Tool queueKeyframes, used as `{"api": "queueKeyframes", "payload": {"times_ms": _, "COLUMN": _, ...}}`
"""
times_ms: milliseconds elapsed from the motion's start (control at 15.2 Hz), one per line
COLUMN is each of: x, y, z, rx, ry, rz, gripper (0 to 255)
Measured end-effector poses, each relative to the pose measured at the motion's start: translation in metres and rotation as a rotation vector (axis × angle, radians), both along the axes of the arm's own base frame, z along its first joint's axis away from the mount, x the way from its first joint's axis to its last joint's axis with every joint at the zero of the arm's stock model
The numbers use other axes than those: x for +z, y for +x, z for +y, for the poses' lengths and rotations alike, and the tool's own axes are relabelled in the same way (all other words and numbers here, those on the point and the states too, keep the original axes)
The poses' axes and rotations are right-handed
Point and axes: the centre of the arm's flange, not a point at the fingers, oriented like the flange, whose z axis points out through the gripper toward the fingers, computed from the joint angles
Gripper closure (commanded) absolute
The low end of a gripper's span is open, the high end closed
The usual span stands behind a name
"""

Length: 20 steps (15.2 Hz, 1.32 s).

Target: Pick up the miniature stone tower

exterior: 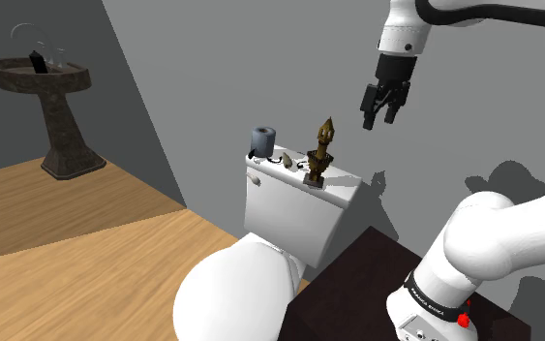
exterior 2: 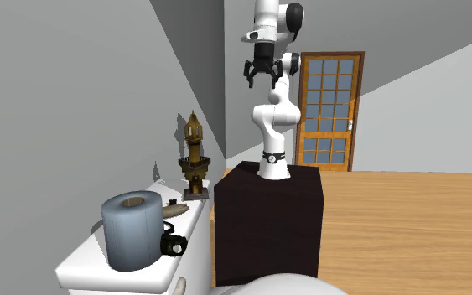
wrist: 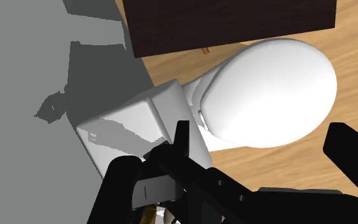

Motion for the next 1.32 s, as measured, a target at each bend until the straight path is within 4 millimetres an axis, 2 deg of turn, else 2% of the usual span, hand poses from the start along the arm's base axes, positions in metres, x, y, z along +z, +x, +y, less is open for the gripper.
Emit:
{"api": "queueKeyframes", "payload": {"times_ms": 132, "x": -0.004, "y": 0.001, "z": -0.003, "rx": 0.008, "ry": -0.002, "rz": -0.01, "gripper": 0}}
{"api": "queueKeyframes", "payload": {"times_ms": 462, "x": -0.036, "y": 0.017, "z": -0.042, "rx": 0.089, "ry": -0.021, "rz": -0.115, "gripper": 0}}
{"api": "queueKeyframes", "payload": {"times_ms": 990, "x": -0.076, "y": 0.06, "z": -0.107, "rx": 0.237, "ry": -0.056, "rz": -0.304, "gripper": 0}}
{"api": "queueKeyframes", "payload": {"times_ms": 1320, "x": -0.101, "y": 0.092, "z": -0.14, "rx": 0.33, "ry": -0.077, "rz": -0.424, "gripper": 0}}
